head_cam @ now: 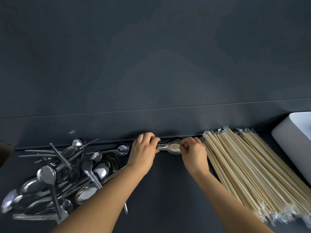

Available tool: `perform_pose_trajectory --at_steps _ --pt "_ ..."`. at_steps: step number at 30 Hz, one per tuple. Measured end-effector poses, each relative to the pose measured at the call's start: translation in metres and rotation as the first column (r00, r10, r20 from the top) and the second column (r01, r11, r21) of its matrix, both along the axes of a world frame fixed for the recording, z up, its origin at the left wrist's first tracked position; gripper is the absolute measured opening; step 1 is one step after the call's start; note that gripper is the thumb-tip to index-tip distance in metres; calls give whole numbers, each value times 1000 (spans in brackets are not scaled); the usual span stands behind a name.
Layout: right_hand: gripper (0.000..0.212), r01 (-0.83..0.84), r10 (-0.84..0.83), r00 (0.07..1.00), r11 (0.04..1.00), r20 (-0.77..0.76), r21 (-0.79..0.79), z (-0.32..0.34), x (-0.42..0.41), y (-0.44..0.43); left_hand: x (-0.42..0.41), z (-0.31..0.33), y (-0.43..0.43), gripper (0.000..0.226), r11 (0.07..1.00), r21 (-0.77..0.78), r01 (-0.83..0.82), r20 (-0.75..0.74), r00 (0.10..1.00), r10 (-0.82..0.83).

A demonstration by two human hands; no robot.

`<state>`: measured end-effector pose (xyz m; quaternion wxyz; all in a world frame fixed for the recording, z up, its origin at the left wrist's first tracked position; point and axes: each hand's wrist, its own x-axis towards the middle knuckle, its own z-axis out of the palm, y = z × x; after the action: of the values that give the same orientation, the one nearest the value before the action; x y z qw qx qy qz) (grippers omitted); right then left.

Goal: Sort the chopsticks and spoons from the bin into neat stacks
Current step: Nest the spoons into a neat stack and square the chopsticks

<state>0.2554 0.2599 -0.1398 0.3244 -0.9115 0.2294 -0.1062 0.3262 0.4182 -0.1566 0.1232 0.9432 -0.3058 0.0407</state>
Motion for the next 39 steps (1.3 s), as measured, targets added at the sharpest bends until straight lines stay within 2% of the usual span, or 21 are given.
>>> perform_pose_trajectory --at_steps 3,8,13,18,23,27,31,35,39 --pt "18 27 -27 999 999 -17 -18 -1 -1 -3 6 -3 -2 43 995 72 70 -76 995 -64" --pt "43 20 -20 999 1000 25 -11 -3 -5 -3 8 3 -4 40 989 124 78 -107 992 -65" --pt "43 24 -24 997 1000 71 -6 3 -5 1 7 9 1 46 982 175 76 -116 992 -56" --pt "41 -9 17 989 999 146 -52 20 -3 23 2 41 26 46 995 79 53 -77 996 -47" --pt "37 -133 137 980 990 147 -42 31 -2 75 -7 72 100 44 997 -39 -72 -59 996 70" --pt "38 -333 334 940 942 66 -36 28 -4 125 -23 78 175 42 981 -11 -195 -111 975 192" --pt "53 -453 444 885 891 -139 -33 21 -3 162 -44 74 225 41 960 11 -281 -172 945 279" --pt "51 -505 472 860 844 -193 -184 19 2 185 -60 68 246 39 953 -28 -300 -216 933 288" --pt "44 -583 535 812 769 -235 -262 20 12 201 -70 63 251 41 959 -35 -283 -234 935 268"
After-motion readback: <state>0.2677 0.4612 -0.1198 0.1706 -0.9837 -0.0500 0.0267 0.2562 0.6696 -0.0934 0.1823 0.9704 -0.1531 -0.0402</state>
